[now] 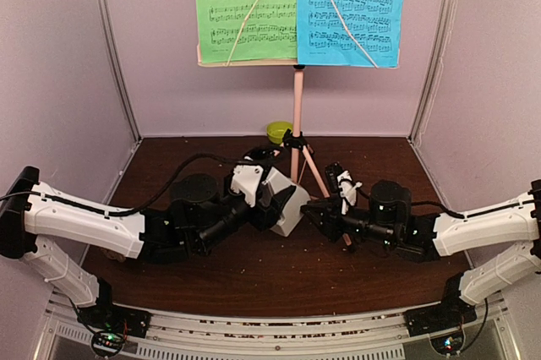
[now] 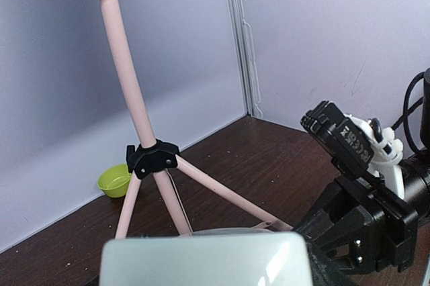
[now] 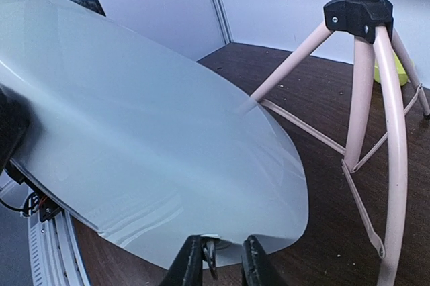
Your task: Set up the instrument practice props
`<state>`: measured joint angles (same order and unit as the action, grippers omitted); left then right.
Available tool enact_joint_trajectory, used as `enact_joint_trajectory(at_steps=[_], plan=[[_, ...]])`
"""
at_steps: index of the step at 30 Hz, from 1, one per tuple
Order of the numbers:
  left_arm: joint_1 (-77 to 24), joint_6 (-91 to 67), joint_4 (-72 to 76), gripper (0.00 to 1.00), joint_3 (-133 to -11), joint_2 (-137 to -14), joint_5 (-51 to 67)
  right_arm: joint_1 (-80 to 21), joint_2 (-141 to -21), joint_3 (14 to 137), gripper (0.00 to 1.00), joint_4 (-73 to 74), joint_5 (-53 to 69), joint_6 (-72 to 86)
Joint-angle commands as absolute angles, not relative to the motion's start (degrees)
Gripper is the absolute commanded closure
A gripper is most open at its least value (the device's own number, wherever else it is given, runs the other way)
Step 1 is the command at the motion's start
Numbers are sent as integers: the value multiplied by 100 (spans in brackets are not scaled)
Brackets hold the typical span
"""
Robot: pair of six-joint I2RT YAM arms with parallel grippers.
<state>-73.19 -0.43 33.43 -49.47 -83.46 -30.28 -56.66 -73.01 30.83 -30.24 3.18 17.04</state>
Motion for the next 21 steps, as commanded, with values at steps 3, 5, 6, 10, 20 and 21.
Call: enact_joint_trajectory(at_steps=[3, 5, 6, 10, 20, 21], plan=[[-7383, 161, 4544, 80, -5016, -8055, -2920, -5697, -7366, 3264, 89, -2936, 240, 1844], [-7391, 187, 4618, 82, -4982, -8050, -2907, -5696, -7350, 3281, 99, -2955, 206, 1942], [-7390, 197, 4658, 82, -4953, -8036, -2909, -5699, -7337, 3284, 100, -2965, 180, 2003], [-7400, 277, 4867, 83, -4819, -8007, -2893, -5680, -7234, 3253, 100, -3121, 111, 2296], [-7590, 1042, 6141, 88, -4080, -7886, -2562, -5376, -6795, 3162, 100, -3841, -13, 3906], [-7634, 1178, 6261, 88, -4022, -7884, -2563, -5314, -6772, 3127, 100, -3940, -9, 4089]])
